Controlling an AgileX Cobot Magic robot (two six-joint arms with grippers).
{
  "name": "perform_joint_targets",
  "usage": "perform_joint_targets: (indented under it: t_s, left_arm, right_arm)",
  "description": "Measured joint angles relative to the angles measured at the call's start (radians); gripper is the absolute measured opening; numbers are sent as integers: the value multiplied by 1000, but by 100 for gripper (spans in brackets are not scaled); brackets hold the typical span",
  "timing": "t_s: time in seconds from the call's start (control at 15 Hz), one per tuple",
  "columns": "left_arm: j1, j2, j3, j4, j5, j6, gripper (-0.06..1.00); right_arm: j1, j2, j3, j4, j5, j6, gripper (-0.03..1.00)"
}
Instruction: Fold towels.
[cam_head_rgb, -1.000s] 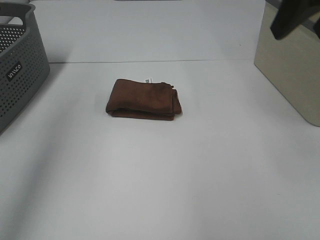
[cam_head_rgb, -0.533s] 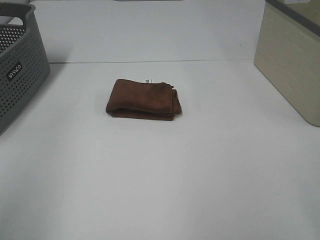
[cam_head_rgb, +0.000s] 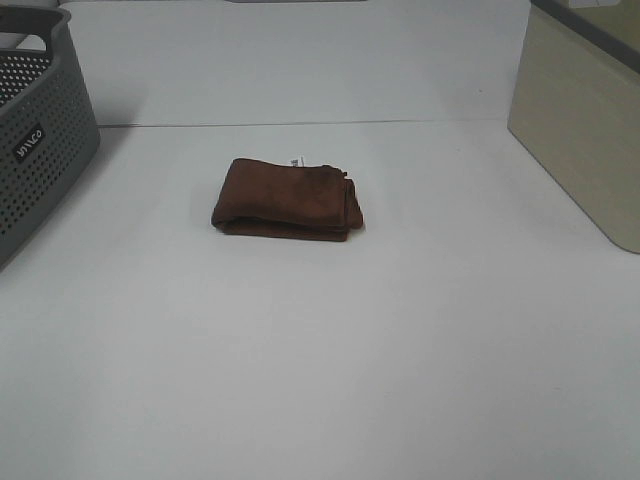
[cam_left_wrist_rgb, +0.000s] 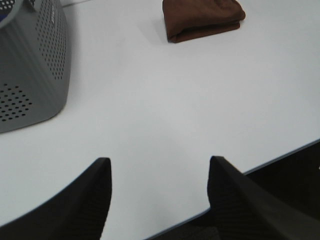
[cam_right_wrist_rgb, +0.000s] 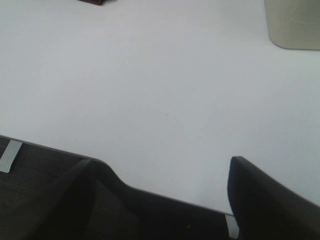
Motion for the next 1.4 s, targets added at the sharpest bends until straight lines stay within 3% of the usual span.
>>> perform_joint_targets:
  t_s: [0.47, 1.07, 1.4]
  left_arm:
    - [0, 0, 31, -51, -60, 78, 56]
    - [7, 0, 31, -53, -60, 100, 56]
    - [203, -16, 31, -53, -61, 100, 56]
  right_arm:
    - [0, -92, 67, 84, -102, -110, 70]
    - [0, -92, 82, 97, -110, -118, 70]
    - [-9, -92, 82, 99, -110, -118, 70]
